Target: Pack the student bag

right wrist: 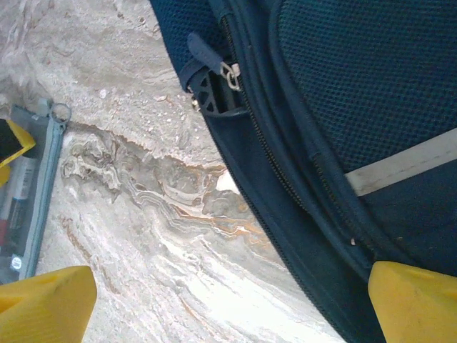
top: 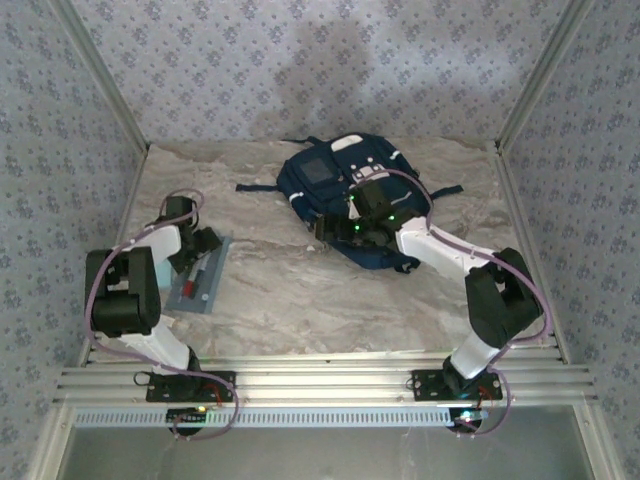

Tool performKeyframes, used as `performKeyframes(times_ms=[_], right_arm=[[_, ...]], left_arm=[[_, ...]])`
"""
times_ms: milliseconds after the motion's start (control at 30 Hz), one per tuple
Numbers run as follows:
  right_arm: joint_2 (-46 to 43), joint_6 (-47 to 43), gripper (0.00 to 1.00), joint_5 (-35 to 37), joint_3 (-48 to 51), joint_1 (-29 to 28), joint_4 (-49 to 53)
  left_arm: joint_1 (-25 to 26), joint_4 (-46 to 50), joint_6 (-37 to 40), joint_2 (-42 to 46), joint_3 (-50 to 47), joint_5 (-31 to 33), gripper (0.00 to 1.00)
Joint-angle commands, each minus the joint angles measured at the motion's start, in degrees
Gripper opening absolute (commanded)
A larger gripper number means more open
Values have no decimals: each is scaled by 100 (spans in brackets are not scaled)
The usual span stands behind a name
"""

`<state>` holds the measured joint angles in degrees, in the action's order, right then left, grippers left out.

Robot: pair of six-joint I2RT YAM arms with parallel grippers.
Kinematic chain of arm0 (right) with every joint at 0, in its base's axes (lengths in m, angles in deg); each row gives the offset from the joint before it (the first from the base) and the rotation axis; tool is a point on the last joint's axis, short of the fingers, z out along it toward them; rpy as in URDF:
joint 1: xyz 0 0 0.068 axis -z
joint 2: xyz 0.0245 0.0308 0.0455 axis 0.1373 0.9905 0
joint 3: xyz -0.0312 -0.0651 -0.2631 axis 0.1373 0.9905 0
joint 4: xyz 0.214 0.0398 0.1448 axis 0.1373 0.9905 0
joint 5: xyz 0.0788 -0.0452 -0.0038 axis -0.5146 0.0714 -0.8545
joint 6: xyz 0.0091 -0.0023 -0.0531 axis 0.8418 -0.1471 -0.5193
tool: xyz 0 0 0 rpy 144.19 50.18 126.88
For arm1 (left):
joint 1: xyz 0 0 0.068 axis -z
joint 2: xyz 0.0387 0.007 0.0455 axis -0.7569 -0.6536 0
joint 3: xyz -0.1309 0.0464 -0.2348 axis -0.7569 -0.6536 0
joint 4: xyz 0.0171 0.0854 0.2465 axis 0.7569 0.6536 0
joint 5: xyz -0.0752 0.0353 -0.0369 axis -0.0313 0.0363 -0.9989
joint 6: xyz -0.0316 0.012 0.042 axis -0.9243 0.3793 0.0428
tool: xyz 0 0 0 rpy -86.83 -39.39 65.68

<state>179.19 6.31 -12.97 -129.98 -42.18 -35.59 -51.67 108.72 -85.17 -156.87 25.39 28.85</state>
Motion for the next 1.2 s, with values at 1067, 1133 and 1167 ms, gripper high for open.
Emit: performKeyframes(times_ms=[1067, 1133, 1167], right_arm=[[2150, 579, 69, -627, -1129, -937, -497], [2301, 531, 69, -381, -1353, -977, -219], [2360, 522, 69, -222, -1456, -1003, -70]], left_arm=[[1567, 648, -731, 1128, -553, -1285, 88], [1575, 465, -762, 1077, -713, -1495, 87], [1592, 364, -781, 1074, -788, -1587, 86]])
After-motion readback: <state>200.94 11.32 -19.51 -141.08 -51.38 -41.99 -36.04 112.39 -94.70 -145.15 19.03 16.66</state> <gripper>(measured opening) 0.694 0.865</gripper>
